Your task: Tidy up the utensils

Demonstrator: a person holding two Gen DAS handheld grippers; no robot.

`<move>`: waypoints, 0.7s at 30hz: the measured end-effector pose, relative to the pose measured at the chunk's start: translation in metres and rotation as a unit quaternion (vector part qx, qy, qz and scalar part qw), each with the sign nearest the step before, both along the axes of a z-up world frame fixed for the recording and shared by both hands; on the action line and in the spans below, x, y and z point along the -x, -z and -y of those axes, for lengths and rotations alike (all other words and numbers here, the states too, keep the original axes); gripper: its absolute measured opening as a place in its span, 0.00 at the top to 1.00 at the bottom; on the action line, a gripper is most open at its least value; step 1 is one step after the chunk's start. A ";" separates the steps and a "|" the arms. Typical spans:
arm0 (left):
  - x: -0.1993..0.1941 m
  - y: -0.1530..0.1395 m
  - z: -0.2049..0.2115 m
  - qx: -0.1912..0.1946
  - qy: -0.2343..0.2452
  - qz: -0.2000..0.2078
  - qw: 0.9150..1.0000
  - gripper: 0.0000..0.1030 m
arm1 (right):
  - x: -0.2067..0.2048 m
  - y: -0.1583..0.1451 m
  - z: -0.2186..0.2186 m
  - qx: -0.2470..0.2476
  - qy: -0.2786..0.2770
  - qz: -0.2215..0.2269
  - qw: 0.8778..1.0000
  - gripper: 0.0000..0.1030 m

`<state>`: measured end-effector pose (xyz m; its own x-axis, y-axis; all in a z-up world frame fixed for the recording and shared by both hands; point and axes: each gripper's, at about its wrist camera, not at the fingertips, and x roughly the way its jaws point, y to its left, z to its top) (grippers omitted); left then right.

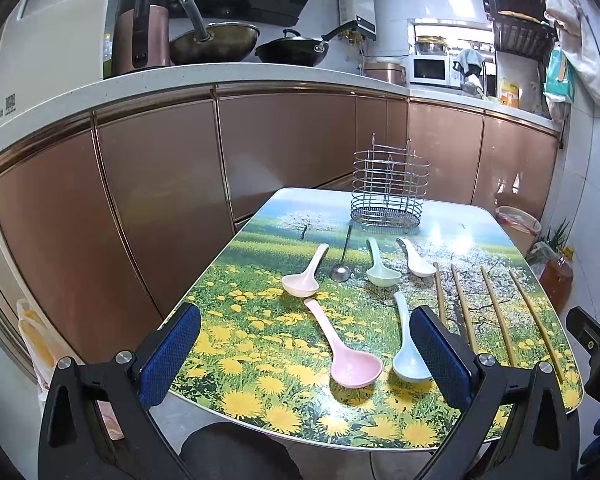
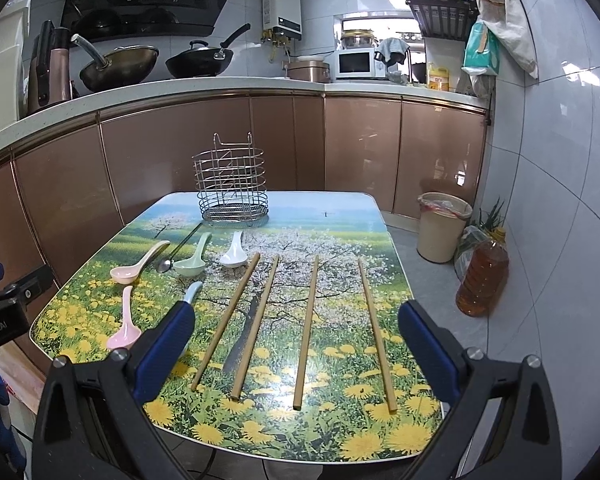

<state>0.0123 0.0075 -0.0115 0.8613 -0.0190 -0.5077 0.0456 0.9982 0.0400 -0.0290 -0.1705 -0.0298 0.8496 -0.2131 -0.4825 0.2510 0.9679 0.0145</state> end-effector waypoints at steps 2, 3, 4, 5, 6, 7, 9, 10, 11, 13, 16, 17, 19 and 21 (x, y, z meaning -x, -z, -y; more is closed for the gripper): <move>0.000 0.000 -0.001 0.001 0.001 -0.001 1.000 0.00 | 0.000 0.000 0.001 0.000 0.000 -0.001 1.000 0.01; -0.001 0.000 -0.002 0.001 0.001 -0.002 1.000 0.00 | 0.000 0.000 0.001 0.000 0.000 -0.001 1.000 0.01; 0.000 0.000 -0.002 0.001 0.001 -0.001 1.000 0.00 | 0.000 0.000 0.001 0.000 0.001 0.000 1.000 0.01; 0.000 0.000 -0.003 0.002 -0.001 0.001 1.000 0.00 | 0.001 0.000 0.001 0.000 0.001 0.001 1.000 0.01; 0.000 -0.001 -0.004 0.004 -0.003 0.001 1.000 0.00 | 0.001 0.000 0.002 -0.001 0.002 0.002 1.000 0.01; 0.000 -0.001 -0.006 0.008 -0.004 0.001 1.000 0.00 | 0.002 -0.001 0.002 0.000 0.003 0.004 1.000 0.01; 0.001 -0.002 -0.010 0.018 -0.007 0.003 1.000 0.00 | 0.003 -0.001 0.004 0.001 0.006 0.006 1.000 0.01; 0.001 -0.003 -0.012 0.022 -0.008 0.004 1.000 0.00 | 0.004 -0.001 0.005 0.000 0.007 0.006 1.000 0.01; 0.001 -0.003 -0.014 0.027 -0.009 0.005 1.000 0.00 | 0.004 -0.001 0.005 0.001 0.008 0.006 1.000 0.01; 0.001 -0.004 -0.017 0.030 -0.012 0.006 0.999 0.00 | 0.004 -0.001 0.006 0.000 0.009 0.004 1.000 0.01; 0.001 -0.005 -0.019 0.032 -0.011 0.004 0.999 0.00 | 0.004 -0.001 0.006 -0.001 0.006 0.004 1.000 0.01; 0.001 -0.005 -0.019 0.031 -0.012 0.003 0.999 0.00 | 0.004 -0.002 0.005 0.000 0.005 0.004 1.000 0.01; 0.002 -0.005 -0.020 0.031 -0.013 0.002 0.999 0.00 | 0.005 -0.002 0.004 0.001 0.001 0.006 1.000 0.01; 0.002 -0.005 -0.020 0.030 -0.015 0.000 0.999 0.00 | 0.006 -0.003 0.003 0.001 -0.003 0.007 1.000 0.01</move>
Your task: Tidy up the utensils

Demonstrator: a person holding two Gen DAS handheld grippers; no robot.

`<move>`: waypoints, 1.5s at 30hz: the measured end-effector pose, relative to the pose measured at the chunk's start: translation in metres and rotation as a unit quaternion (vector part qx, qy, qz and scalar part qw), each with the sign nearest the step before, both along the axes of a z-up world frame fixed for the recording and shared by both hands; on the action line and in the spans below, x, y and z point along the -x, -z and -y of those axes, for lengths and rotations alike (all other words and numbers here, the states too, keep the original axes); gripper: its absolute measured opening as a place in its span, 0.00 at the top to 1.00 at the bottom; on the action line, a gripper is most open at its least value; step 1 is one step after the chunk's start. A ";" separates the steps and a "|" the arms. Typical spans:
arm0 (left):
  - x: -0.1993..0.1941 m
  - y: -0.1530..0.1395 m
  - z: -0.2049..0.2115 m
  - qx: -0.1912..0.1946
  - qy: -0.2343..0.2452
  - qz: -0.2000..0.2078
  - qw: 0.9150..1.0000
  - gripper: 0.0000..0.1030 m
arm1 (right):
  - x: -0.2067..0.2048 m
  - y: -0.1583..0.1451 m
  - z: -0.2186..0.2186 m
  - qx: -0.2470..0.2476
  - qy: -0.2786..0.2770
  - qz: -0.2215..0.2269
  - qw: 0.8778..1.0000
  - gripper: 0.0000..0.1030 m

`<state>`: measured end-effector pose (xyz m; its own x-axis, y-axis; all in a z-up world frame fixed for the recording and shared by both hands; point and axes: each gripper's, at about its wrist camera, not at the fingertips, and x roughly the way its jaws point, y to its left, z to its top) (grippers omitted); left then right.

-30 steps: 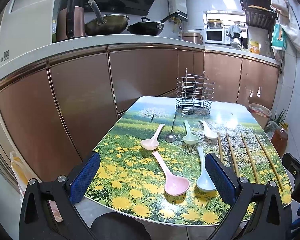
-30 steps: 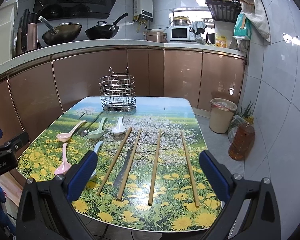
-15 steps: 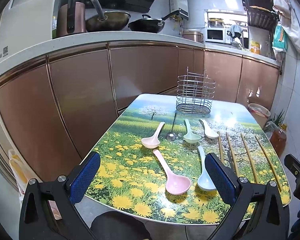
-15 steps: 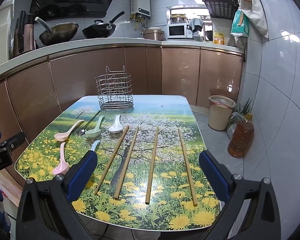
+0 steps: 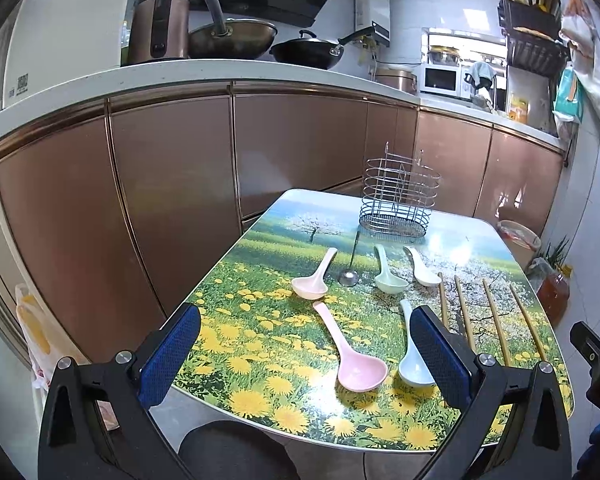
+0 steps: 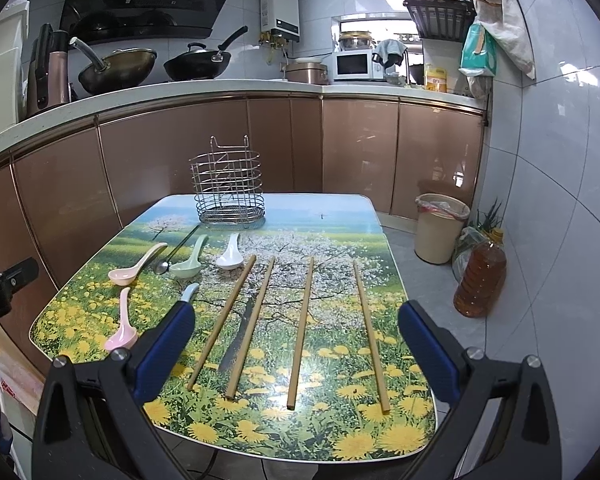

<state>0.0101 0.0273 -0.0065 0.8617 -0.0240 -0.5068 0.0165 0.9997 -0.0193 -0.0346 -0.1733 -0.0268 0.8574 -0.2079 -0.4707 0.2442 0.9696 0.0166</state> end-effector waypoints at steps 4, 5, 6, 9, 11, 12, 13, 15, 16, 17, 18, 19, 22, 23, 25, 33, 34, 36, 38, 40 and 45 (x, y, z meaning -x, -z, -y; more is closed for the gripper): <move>0.002 0.000 0.000 -0.002 0.000 -0.005 1.000 0.00 | 0.001 -0.001 -0.002 -0.001 -0.007 0.002 1.000 0.01; 0.003 -0.001 0.001 -0.003 0.000 -0.005 1.000 0.00 | 0.002 -0.001 -0.002 -0.003 -0.009 0.003 1.000 0.00; 0.003 -0.001 0.001 -0.004 0.001 -0.005 1.000 0.00 | 0.002 -0.001 -0.002 -0.003 -0.010 0.003 1.000 0.01; 0.005 -0.001 0.002 -0.007 0.002 -0.006 1.000 0.00 | 0.003 -0.002 -0.003 -0.003 -0.015 0.004 1.000 0.01; 0.006 -0.001 0.002 -0.009 0.002 -0.006 1.000 0.00 | 0.003 -0.002 -0.004 -0.003 -0.018 0.005 1.000 0.00; 0.006 -0.001 0.002 -0.010 0.001 -0.006 1.000 0.00 | 0.002 -0.002 -0.005 -0.004 -0.022 0.005 1.000 0.00; 0.006 -0.001 0.002 -0.012 0.001 -0.007 1.000 0.00 | 0.002 -0.002 -0.005 -0.004 -0.023 0.004 1.000 0.01; 0.005 -0.001 0.001 -0.014 -0.001 -0.008 1.000 0.00 | 0.002 -0.001 -0.006 -0.005 -0.026 0.004 1.000 0.00; 0.005 -0.001 0.001 -0.013 -0.001 -0.008 1.000 0.00 | 0.002 -0.001 -0.007 -0.005 -0.027 0.004 1.000 0.00; 0.005 -0.001 0.001 -0.013 -0.002 -0.008 1.000 0.00 | 0.001 -0.002 -0.007 -0.005 -0.028 0.003 1.000 0.00; 0.005 0.000 0.001 -0.015 -0.002 -0.008 1.000 0.00 | 0.000 -0.002 -0.007 -0.004 -0.028 0.003 1.000 0.01; 0.005 0.000 0.002 -0.017 -0.003 -0.007 1.000 0.00 | 0.001 -0.001 -0.008 -0.004 -0.028 0.003 1.000 0.00; 0.004 0.000 0.004 -0.023 -0.004 -0.006 1.000 0.00 | 0.000 -0.001 -0.008 -0.005 -0.028 0.002 1.000 0.01; 0.004 0.001 0.004 -0.025 -0.003 -0.006 1.000 0.00 | 0.000 -0.001 -0.008 -0.004 -0.028 0.003 1.000 0.01; 0.003 0.001 0.006 -0.028 -0.002 -0.005 1.000 0.00 | 0.000 -0.001 -0.008 -0.004 -0.028 0.002 1.000 0.01; -0.001 0.005 0.011 -0.027 0.011 -0.013 0.999 0.00 | -0.001 0.002 -0.003 -0.003 -0.020 -0.003 1.000 0.01; -0.001 0.005 0.011 -0.026 0.014 -0.014 0.999 0.00 | -0.002 0.003 -0.003 -0.003 -0.019 -0.003 1.000 0.00; -0.002 0.006 0.011 -0.027 0.019 -0.014 0.999 0.00 | -0.002 0.003 -0.002 -0.004 -0.018 -0.004 1.000 0.00; -0.003 0.007 0.010 -0.031 0.018 -0.012 0.999 0.00 | -0.002 0.004 -0.001 -0.005 -0.016 -0.006 1.000 0.00; -0.005 0.009 0.004 -0.024 0.015 -0.016 0.999 0.00 | -0.003 0.005 -0.001 -0.007 -0.018 -0.009 1.000 0.00; -0.017 0.019 -0.017 -0.011 0.003 -0.050 0.999 0.01 | -0.013 0.012 -0.006 -0.014 -0.037 -0.024 0.999 0.01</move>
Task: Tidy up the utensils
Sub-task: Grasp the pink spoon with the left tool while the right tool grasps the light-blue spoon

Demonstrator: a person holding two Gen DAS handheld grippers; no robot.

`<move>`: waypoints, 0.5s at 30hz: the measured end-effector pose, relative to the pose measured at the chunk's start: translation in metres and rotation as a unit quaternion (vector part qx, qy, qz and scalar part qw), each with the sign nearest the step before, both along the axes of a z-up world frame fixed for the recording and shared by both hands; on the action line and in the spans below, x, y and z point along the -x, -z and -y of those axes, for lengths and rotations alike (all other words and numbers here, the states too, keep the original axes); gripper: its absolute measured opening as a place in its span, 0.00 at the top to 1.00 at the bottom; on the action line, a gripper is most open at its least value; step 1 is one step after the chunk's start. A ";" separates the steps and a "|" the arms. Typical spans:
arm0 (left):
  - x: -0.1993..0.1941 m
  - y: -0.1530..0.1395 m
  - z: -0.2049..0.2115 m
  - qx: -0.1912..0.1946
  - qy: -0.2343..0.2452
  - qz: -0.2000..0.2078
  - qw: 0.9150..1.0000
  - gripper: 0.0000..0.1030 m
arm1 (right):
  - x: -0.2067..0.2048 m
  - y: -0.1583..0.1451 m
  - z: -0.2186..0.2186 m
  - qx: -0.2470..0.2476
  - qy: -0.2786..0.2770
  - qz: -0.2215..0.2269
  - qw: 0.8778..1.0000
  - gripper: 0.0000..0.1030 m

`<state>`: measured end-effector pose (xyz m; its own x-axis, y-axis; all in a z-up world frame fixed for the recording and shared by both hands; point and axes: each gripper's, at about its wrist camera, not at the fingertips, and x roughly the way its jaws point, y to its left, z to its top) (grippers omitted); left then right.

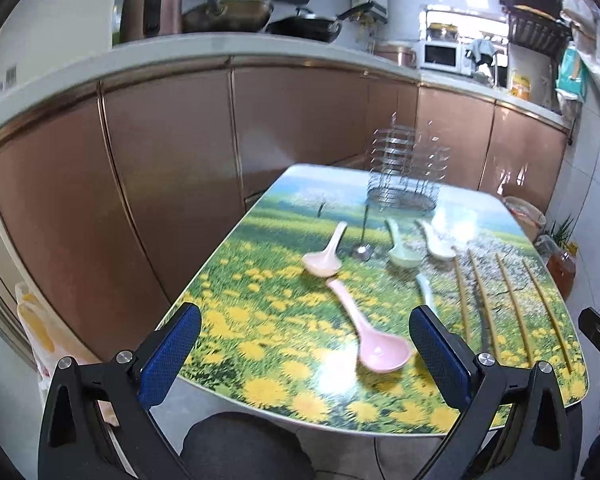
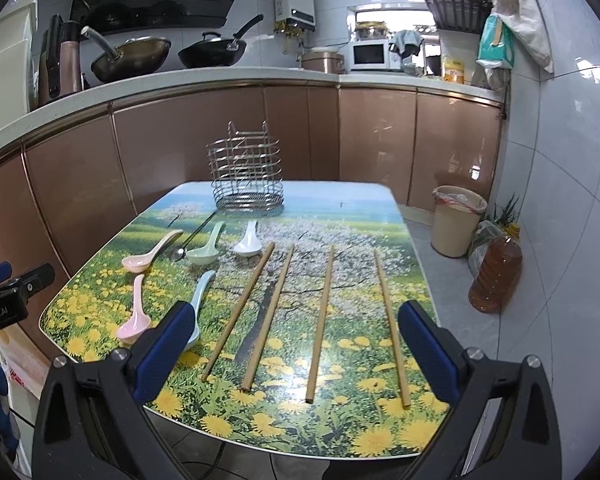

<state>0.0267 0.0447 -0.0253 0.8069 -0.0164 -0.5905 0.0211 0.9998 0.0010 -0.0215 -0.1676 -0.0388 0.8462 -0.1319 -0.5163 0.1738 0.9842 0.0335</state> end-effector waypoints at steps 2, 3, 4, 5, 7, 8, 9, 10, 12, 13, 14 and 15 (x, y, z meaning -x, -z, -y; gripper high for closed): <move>-0.006 0.006 -0.009 0.011 -0.005 -0.014 1.000 0.01 | -0.007 0.004 -0.004 -0.003 -0.010 -0.007 1.000 0.01; -0.007 0.009 -0.011 0.013 -0.007 -0.019 1.000 0.01 | -0.009 0.006 -0.005 -0.004 -0.015 -0.010 1.000 0.01; -0.011 0.012 -0.014 0.016 -0.010 -0.027 0.999 0.01 | -0.012 0.007 -0.007 -0.005 -0.019 -0.014 1.000 0.01; -0.015 0.015 -0.015 0.020 -0.009 -0.035 0.999 0.01 | -0.016 0.009 -0.008 -0.007 -0.023 -0.018 1.000 0.01; -0.021 0.020 -0.015 0.023 -0.003 -0.046 0.999 0.04 | -0.021 0.012 -0.010 -0.014 -0.031 -0.024 0.999 0.01; -0.024 0.022 -0.015 0.024 0.001 -0.050 0.998 0.11 | -0.023 0.014 -0.011 -0.018 -0.034 -0.027 0.999 0.01; -0.029 0.026 -0.013 0.026 0.010 -0.059 0.998 0.16 | -0.026 0.015 -0.011 -0.022 -0.038 -0.030 0.999 0.01; -0.036 0.031 -0.011 0.031 0.018 -0.075 0.997 0.28 | -0.029 0.016 -0.011 -0.030 -0.045 -0.033 0.998 0.01; -0.047 0.042 -0.008 0.045 0.037 -0.103 0.993 0.41 | -0.035 0.019 -0.012 -0.043 -0.059 -0.039 0.997 0.02; -0.050 0.045 -0.006 0.047 0.042 -0.110 0.992 0.44 | -0.039 0.020 -0.013 -0.048 -0.066 -0.043 0.996 0.02; -0.054 0.048 -0.003 0.048 0.047 -0.114 0.991 0.44 | -0.044 0.022 -0.013 -0.055 -0.075 -0.048 0.994 0.02; -0.056 0.048 -0.001 0.050 0.053 -0.117 0.991 0.44 | -0.049 0.024 -0.014 -0.067 -0.086 -0.053 0.993 0.02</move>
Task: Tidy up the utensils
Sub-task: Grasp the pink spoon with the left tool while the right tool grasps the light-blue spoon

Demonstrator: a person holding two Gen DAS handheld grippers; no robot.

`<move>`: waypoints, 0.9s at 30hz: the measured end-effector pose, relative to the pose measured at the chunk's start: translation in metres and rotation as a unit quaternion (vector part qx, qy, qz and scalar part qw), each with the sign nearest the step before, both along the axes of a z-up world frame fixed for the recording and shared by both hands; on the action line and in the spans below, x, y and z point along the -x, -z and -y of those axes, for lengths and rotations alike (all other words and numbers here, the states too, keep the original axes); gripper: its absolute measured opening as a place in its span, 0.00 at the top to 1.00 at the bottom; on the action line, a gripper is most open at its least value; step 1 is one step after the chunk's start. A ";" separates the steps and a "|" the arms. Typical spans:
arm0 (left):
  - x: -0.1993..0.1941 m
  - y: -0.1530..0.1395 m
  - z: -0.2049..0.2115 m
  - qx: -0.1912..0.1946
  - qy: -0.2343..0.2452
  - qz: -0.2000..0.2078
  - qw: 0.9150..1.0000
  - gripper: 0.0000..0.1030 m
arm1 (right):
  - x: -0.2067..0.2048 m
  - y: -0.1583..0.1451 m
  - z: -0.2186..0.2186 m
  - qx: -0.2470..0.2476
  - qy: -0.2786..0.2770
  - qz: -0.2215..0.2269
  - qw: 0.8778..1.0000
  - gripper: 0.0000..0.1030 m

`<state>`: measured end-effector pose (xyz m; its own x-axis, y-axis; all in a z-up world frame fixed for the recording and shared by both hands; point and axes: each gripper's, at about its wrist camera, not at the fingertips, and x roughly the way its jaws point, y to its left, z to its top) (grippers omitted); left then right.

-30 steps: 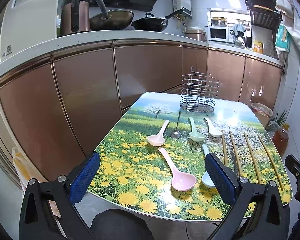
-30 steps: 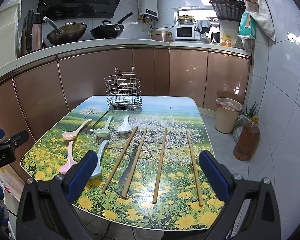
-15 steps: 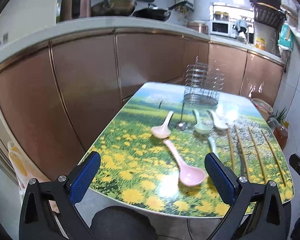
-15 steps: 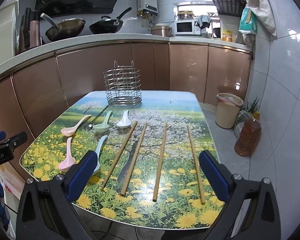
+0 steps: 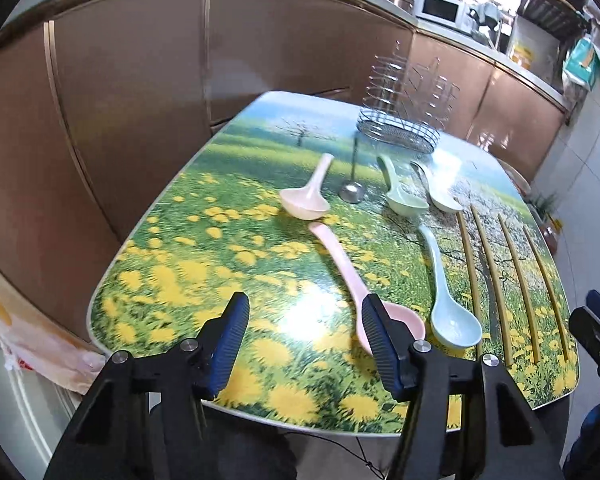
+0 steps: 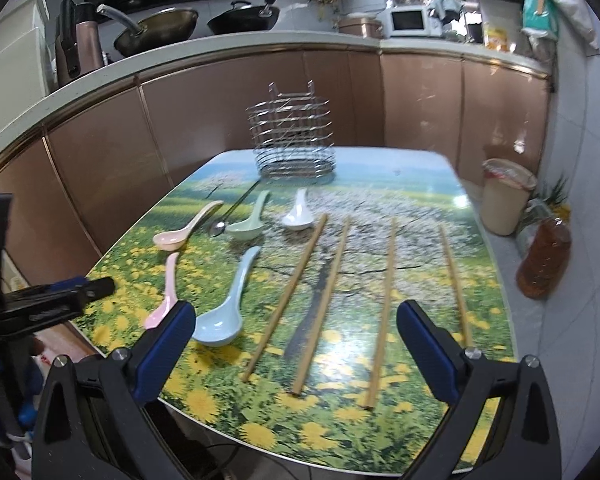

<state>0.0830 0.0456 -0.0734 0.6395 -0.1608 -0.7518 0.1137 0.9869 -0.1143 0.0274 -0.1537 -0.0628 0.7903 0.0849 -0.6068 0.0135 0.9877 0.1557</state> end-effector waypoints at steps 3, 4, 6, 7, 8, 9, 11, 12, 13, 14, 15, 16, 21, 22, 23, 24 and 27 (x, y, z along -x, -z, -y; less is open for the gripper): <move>-0.010 0.000 0.006 0.008 0.013 -0.006 1.000 0.44 | -0.016 0.005 -0.002 -0.019 -0.021 -0.015 0.999 0.04; -0.015 0.001 0.008 0.009 0.018 -0.010 1.000 0.44 | -0.022 0.007 -0.004 -0.023 -0.028 -0.020 0.999 0.05; -0.023 0.003 0.013 0.013 0.025 -0.019 0.999 0.44 | -0.033 0.010 -0.005 -0.035 -0.042 -0.029 0.998 0.10; -0.028 0.005 0.016 0.014 0.029 -0.025 0.999 0.44 | -0.040 0.013 -0.007 -0.041 -0.049 -0.037 0.997 0.17; -0.032 0.007 0.018 0.012 0.031 -0.030 0.999 0.44 | -0.047 0.016 -0.007 -0.045 -0.054 -0.043 0.997 0.21; -0.037 0.010 0.021 0.010 0.034 -0.034 0.999 0.44 | -0.053 0.018 -0.008 -0.048 -0.059 -0.050 0.996 0.28; -0.045 0.018 0.025 0.008 0.037 -0.050 0.998 0.44 | -0.066 0.024 -0.010 -0.058 -0.069 -0.063 0.994 0.36; -0.049 0.020 0.026 0.008 0.039 -0.056 0.998 0.44 | -0.071 0.028 -0.011 -0.061 -0.074 -0.069 0.993 0.39; -0.053 0.023 0.028 0.009 0.040 -0.063 0.997 0.46 | -0.078 0.032 -0.012 -0.066 -0.080 -0.078 0.992 0.43; -0.056 0.026 0.030 0.006 0.042 -0.069 0.997 0.50 | -0.085 0.036 -0.013 -0.073 -0.086 -0.086 0.990 0.45; -0.059 0.028 0.031 0.004 0.044 -0.073 0.996 0.53 | -0.091 0.039 -0.014 -0.080 -0.092 -0.094 0.988 0.49; -0.063 0.031 0.033 0.003 0.047 -0.080 0.996 0.58 | -0.096 0.042 -0.014 -0.084 -0.096 -0.100 0.987 0.53; -0.074 0.043 0.040 0.003 0.062 -0.109 0.992 0.72 | -0.118 0.056 -0.017 -0.096 -0.112 -0.130 0.981 0.62; -0.075 0.042 0.042 -0.002 0.065 -0.108 0.992 0.72 | -0.123 0.058 -0.019 -0.097 -0.115 -0.135 0.979 0.63; -0.076 0.042 0.044 -0.004 0.068 -0.109 0.992 0.73 | -0.127 0.061 -0.020 -0.097 -0.118 -0.140 0.978 0.64; -0.078 0.043 0.046 -0.009 0.069 -0.109 0.992 0.73 | -0.130 0.062 -0.022 -0.098 -0.122 -0.145 0.977 0.65; -0.081 0.043 0.049 -0.026 0.075 -0.108 0.991 0.75 | -0.141 0.069 -0.028 -0.093 -0.130 -0.162 0.974 0.67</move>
